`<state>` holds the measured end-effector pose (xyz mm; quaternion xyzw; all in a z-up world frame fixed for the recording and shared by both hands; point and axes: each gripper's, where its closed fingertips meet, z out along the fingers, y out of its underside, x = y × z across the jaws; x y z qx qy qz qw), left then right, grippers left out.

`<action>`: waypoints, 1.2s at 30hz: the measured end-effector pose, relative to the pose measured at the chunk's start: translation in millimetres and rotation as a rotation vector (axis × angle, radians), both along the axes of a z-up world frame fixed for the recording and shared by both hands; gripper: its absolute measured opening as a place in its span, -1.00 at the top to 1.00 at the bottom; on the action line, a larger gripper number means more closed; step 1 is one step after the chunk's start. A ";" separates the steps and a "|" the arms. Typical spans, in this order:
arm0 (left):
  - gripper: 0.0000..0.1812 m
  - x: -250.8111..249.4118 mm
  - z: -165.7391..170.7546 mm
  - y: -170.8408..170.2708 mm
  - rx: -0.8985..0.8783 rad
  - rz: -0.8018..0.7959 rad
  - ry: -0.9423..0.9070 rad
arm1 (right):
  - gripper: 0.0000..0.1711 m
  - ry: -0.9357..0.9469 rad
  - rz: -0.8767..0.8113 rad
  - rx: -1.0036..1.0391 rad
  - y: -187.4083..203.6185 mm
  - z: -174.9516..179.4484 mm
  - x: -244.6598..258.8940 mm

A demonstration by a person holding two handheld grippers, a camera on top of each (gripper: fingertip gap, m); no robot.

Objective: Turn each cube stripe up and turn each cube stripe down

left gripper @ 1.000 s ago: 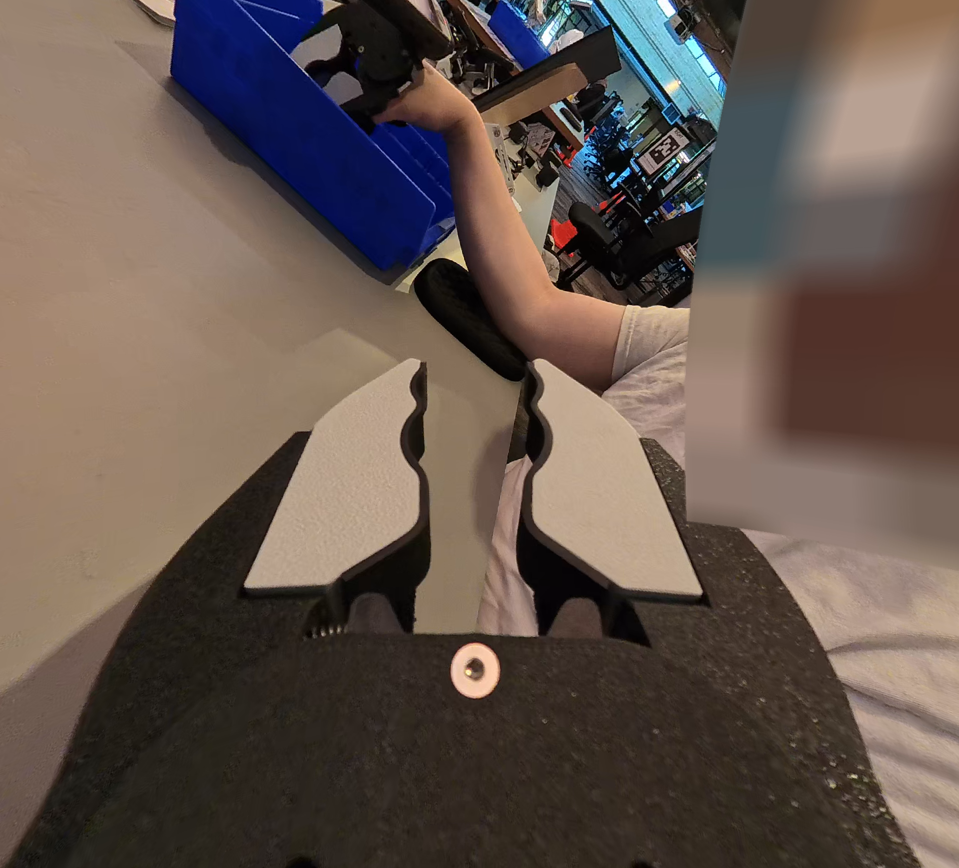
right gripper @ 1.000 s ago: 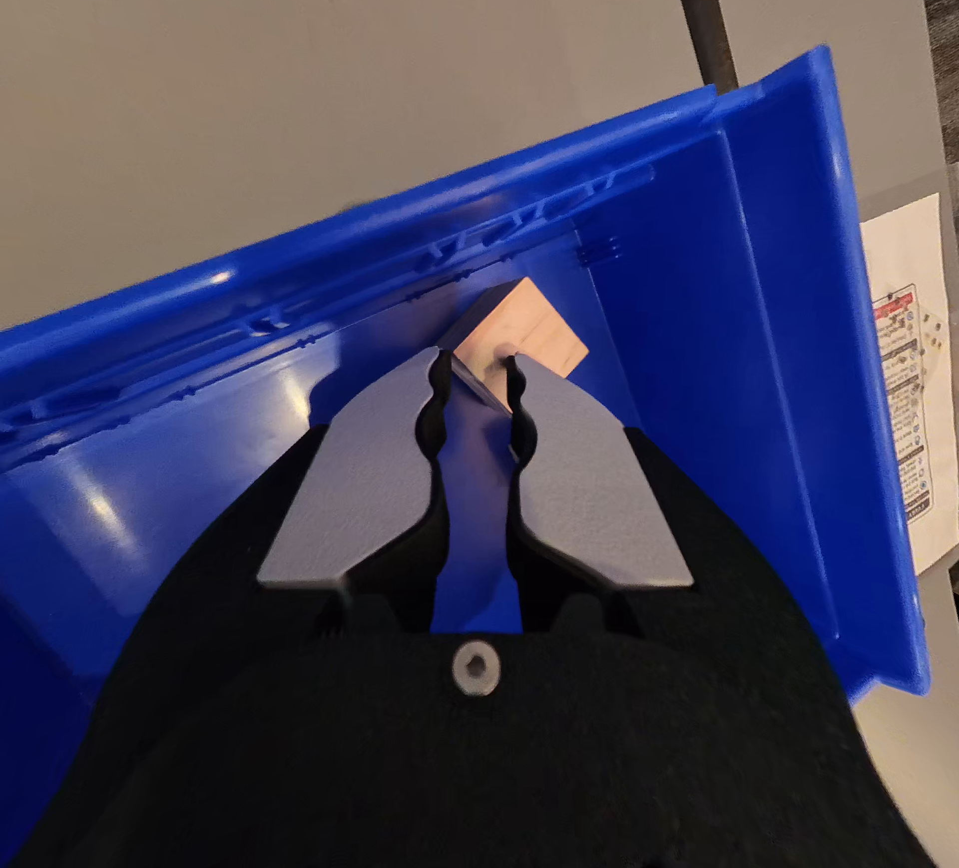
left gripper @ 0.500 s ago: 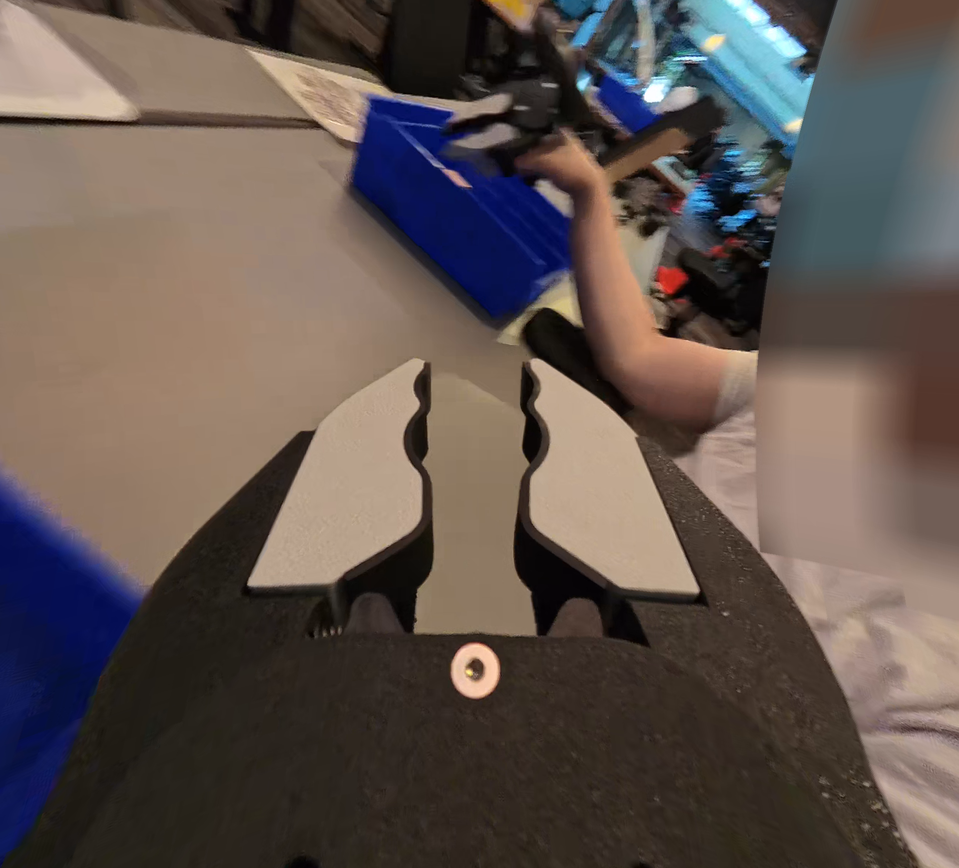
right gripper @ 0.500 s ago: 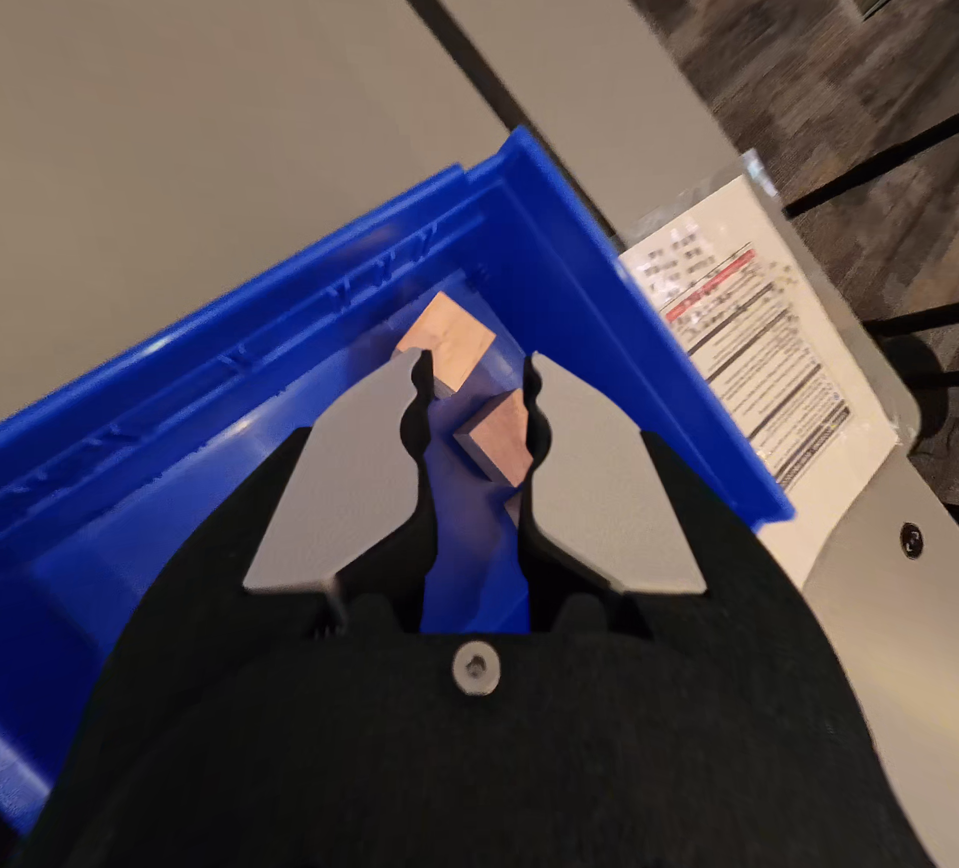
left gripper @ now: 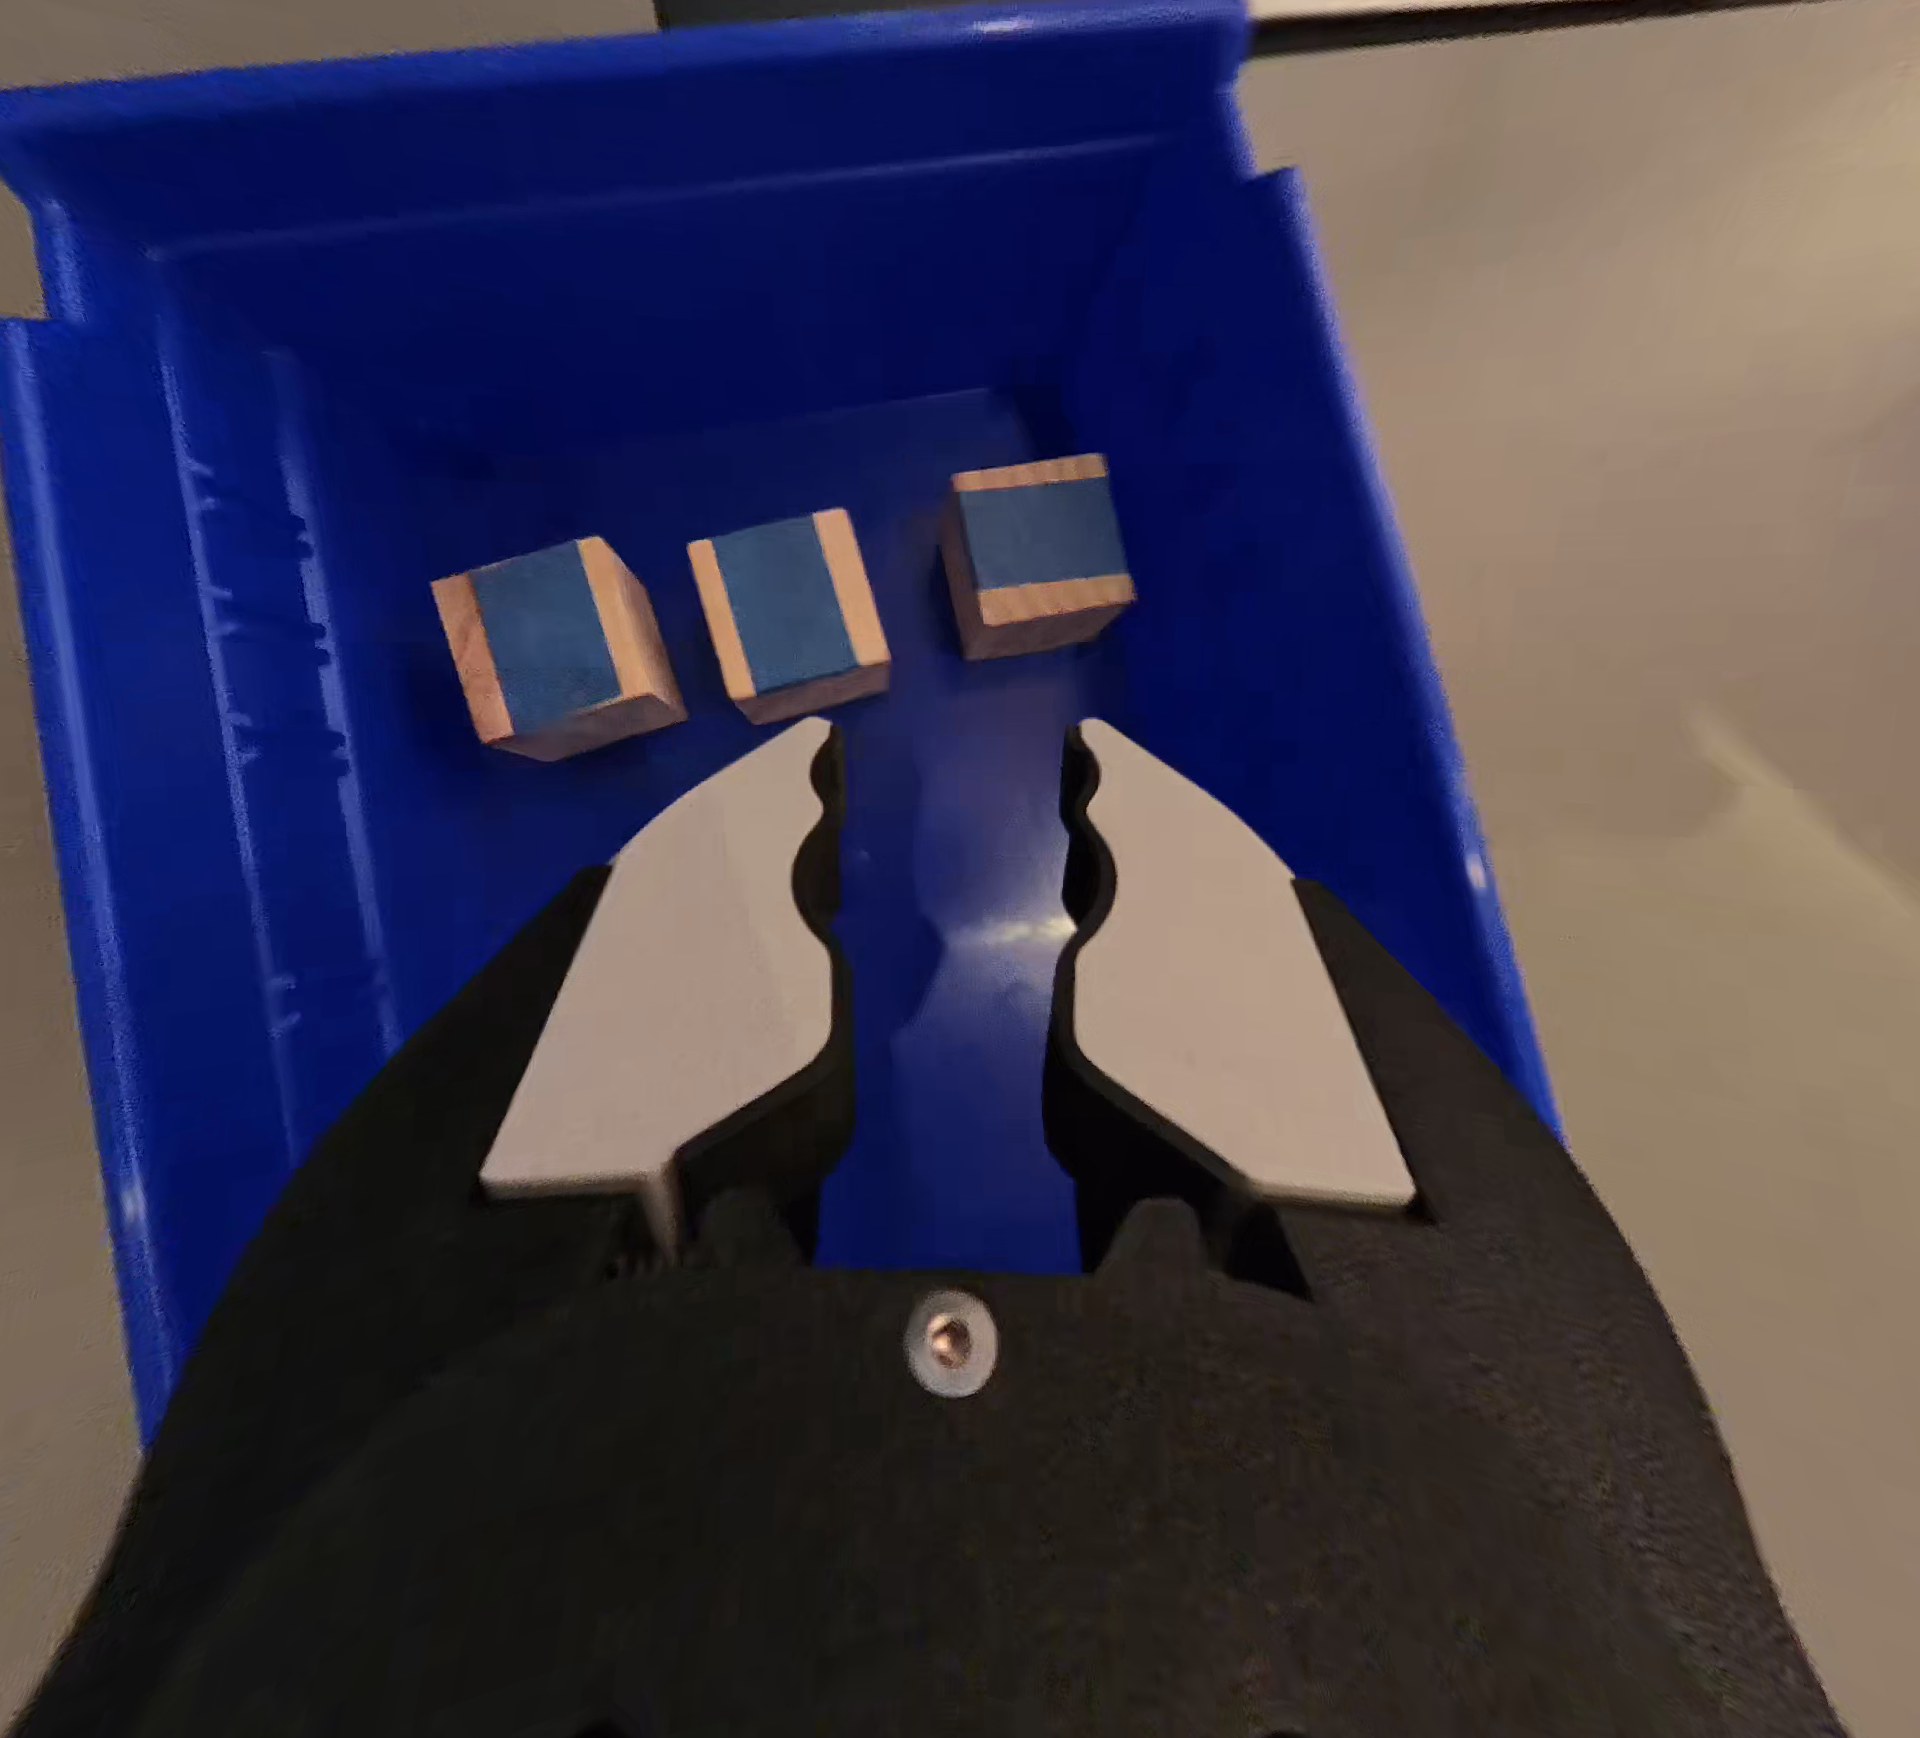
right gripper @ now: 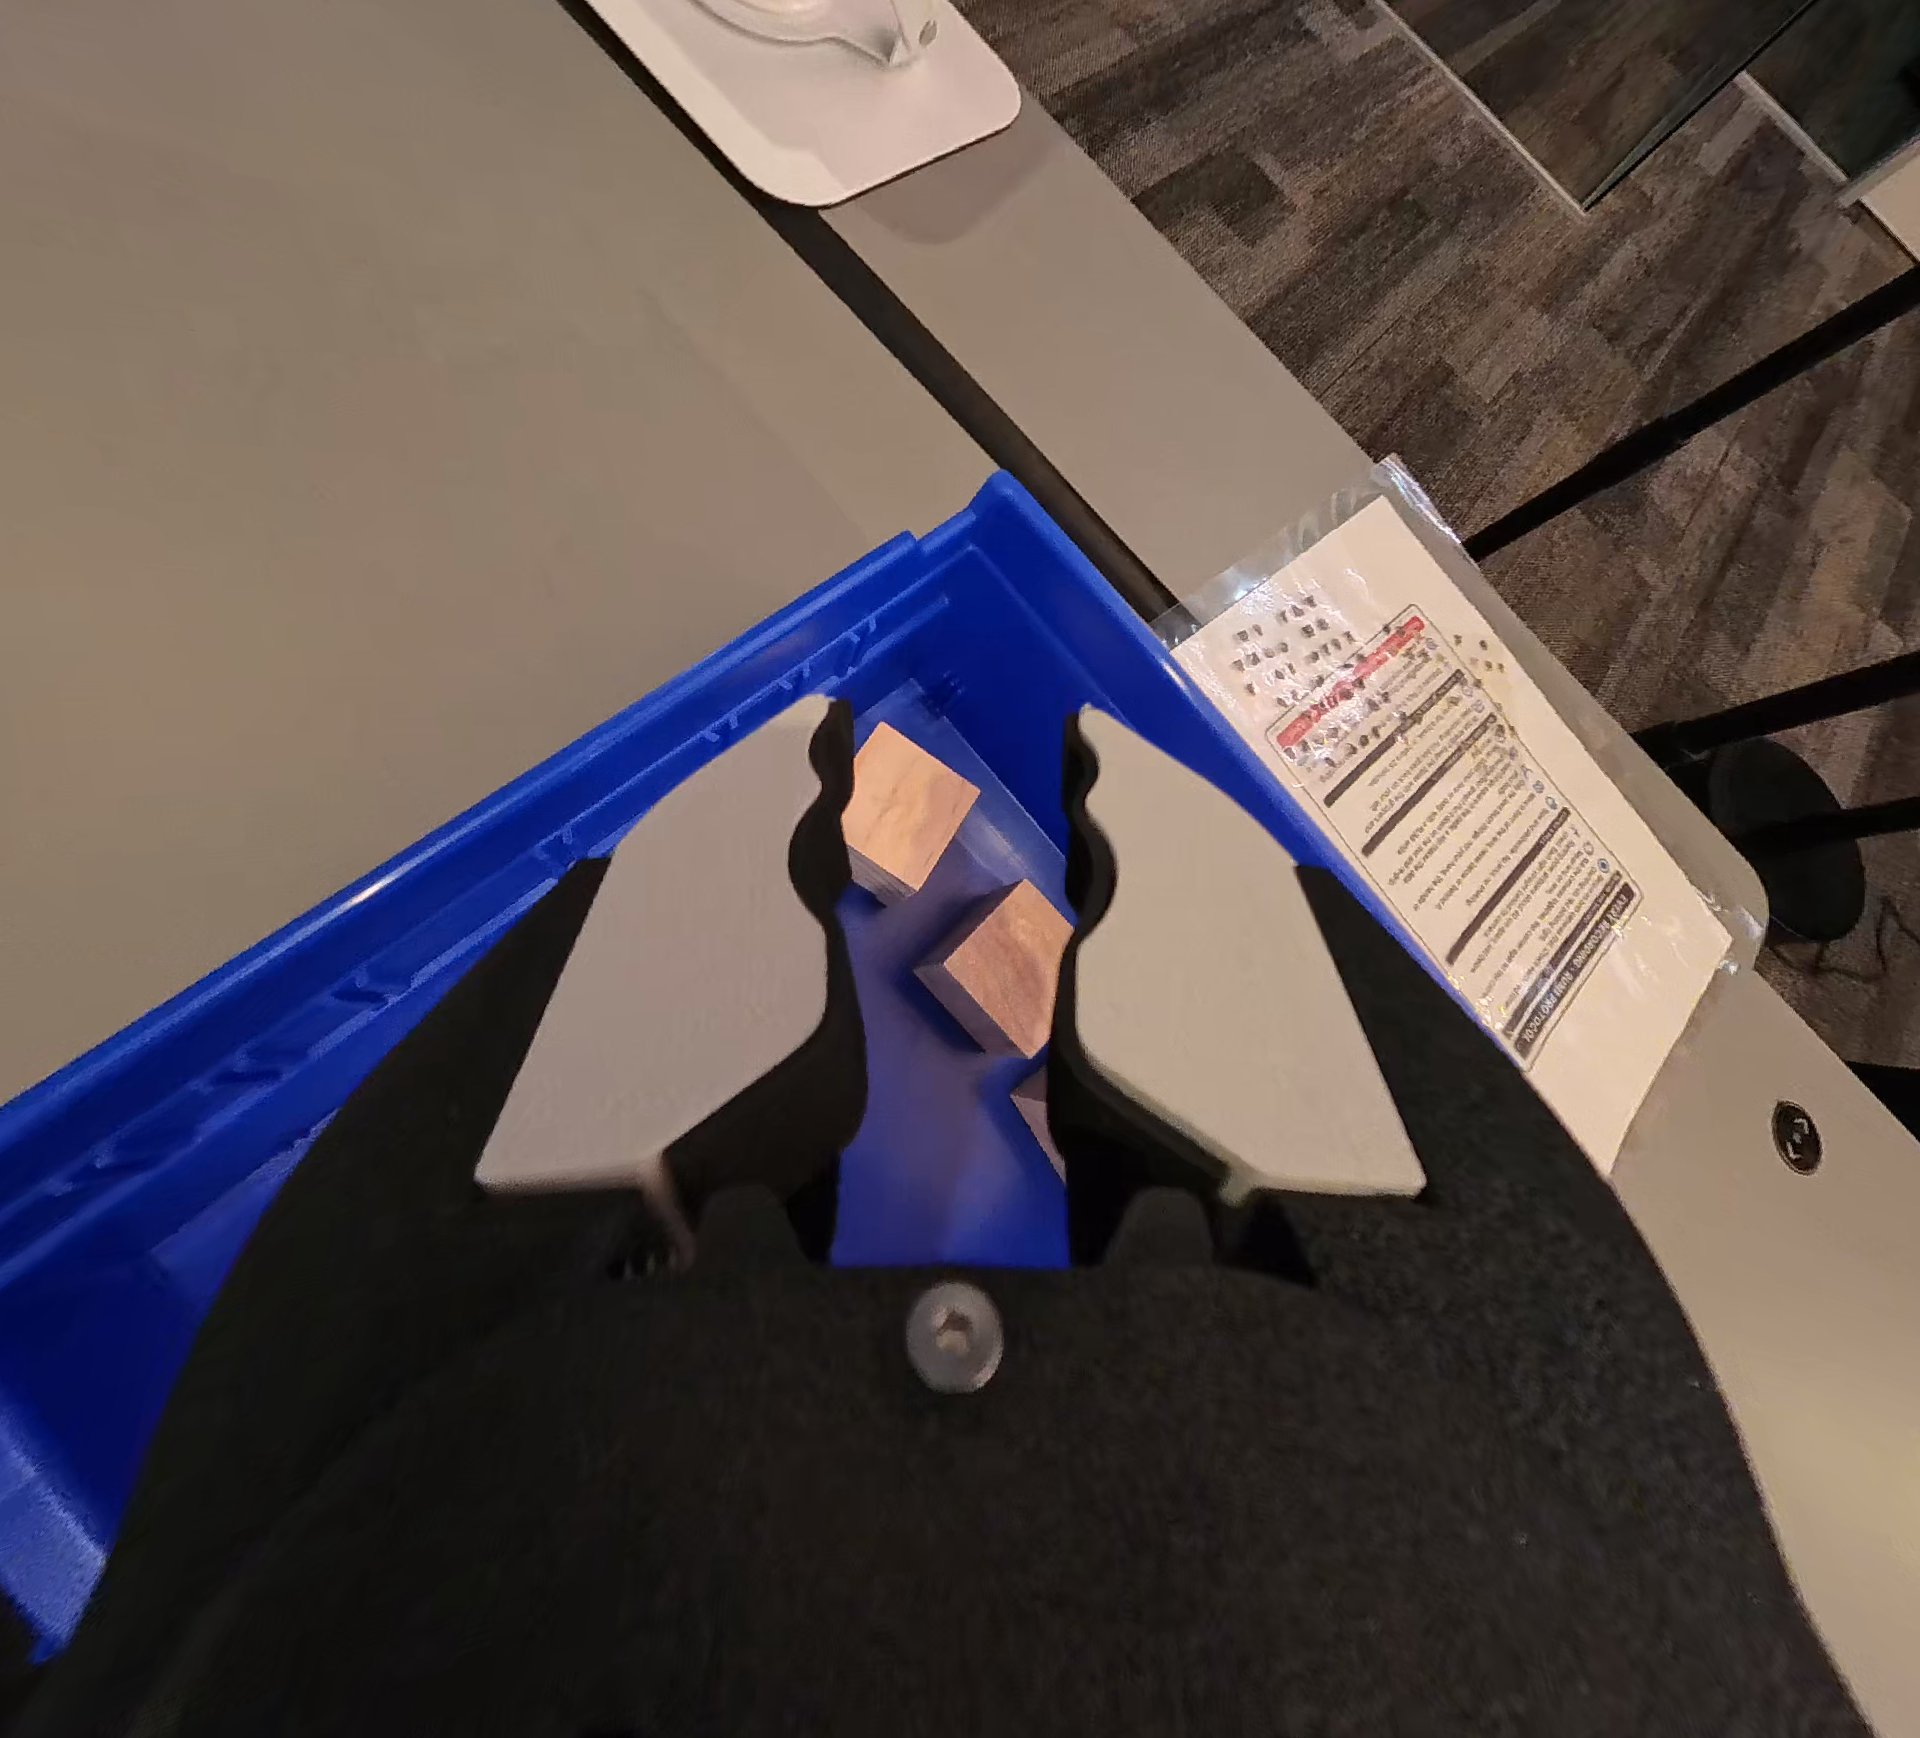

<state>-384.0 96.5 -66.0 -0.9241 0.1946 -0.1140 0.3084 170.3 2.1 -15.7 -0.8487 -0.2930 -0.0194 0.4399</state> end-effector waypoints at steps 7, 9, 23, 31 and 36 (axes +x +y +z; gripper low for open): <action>0.43 -0.7 -35.0 33.0 -0.179 0.089 0.052 | 0.55 0.005 0.011 -0.016 -2.8 -2.7 1.5; 0.43 0.5 -37.9 37.4 -0.193 0.095 0.067 | 0.55 0.005 0.011 -0.024 -3.7 -4.1 2.8; 0.44 -13.2 -49.2 42.5 -0.273 0.149 0.292 | 0.55 -0.033 0.036 -0.108 -8.9 -23.2 2.6; 0.50 -18.9 -63.7 42.1 -0.318 0.163 0.335 | 0.55 -0.045 0.050 -0.138 -9.5 -29.9 0.1; 0.51 -19.3 -61.0 41.4 -0.309 0.156 0.303 | 0.55 -0.055 0.059 -0.156 -10.0 -33.4 -2.4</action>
